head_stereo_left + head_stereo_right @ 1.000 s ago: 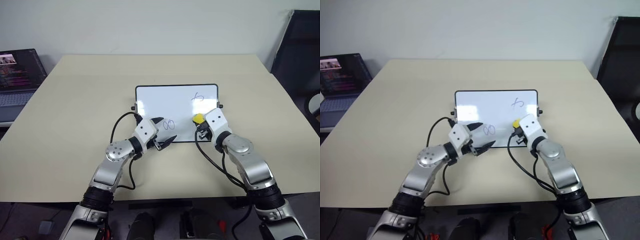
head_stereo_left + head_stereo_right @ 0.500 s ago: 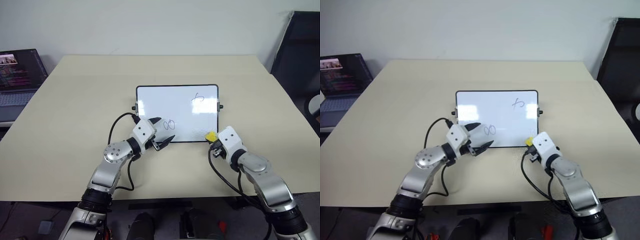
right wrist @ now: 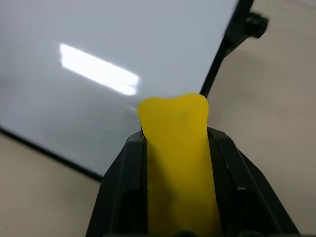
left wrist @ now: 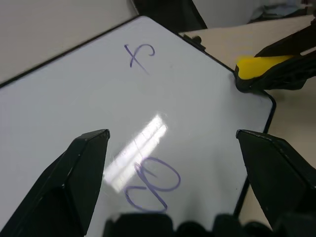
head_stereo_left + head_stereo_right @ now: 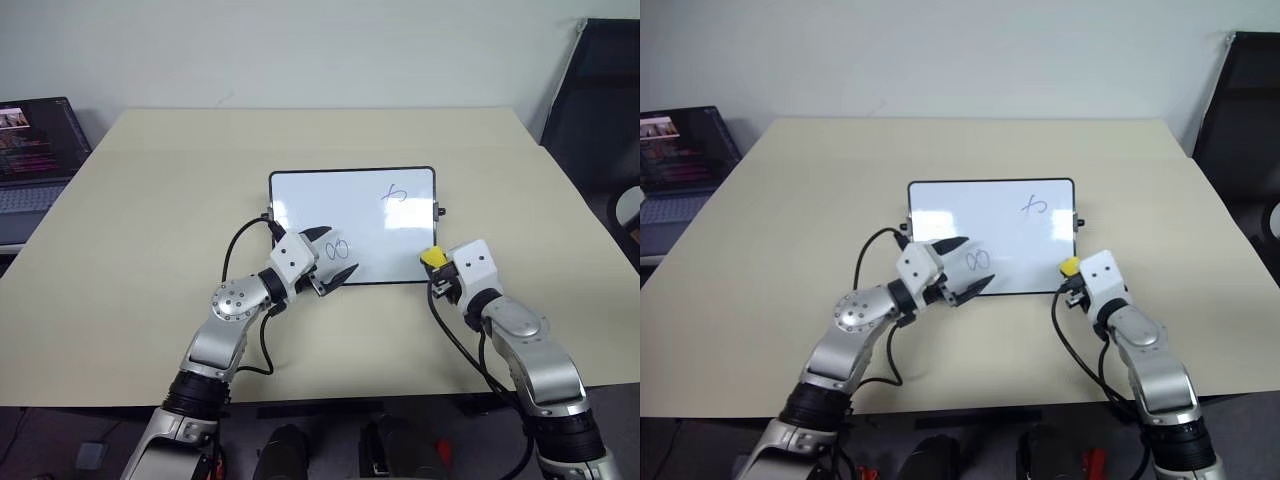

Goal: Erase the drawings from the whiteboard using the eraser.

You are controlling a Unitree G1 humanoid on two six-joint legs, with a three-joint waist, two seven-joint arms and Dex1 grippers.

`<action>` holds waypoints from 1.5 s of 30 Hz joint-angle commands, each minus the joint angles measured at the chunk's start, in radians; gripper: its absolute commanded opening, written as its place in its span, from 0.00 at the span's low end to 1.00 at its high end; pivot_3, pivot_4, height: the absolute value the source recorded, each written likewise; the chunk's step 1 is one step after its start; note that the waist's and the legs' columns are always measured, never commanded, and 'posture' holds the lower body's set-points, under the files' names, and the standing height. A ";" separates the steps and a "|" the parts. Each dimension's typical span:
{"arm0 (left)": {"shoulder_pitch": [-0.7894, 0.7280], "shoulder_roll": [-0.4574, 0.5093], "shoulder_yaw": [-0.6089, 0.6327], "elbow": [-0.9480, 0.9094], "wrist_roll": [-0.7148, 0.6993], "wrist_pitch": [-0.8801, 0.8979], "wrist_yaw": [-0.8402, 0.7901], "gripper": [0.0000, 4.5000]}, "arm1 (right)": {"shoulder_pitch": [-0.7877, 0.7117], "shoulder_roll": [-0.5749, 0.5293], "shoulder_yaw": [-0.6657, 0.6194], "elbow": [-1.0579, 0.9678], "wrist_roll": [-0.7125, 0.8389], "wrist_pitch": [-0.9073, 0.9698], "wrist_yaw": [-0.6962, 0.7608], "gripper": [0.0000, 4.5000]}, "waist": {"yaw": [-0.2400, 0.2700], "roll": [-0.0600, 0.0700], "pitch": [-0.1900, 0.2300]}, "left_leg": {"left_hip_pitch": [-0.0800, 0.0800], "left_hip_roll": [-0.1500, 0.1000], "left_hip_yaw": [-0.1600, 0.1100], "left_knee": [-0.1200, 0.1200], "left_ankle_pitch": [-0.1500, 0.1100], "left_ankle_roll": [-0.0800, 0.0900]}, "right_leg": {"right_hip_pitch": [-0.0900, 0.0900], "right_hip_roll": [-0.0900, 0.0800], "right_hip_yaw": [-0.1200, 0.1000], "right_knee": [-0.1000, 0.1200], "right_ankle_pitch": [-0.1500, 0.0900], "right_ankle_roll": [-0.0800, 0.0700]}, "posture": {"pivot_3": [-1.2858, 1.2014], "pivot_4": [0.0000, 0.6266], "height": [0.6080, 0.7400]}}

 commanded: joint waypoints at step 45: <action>-0.168 -0.064 0.031 0.225 0.025 -0.118 0.071 1.00 | -0.294 0.058 0.054 0.315 -0.061 -0.093 -0.012 0.27 | -0.001 0.000 0.000 | 0.005 0.000 0.015 0.001 0.000 0.001 | -0.001 0.001 0.015 0.002 0.005 0.005 | 0.52 0.24 1.00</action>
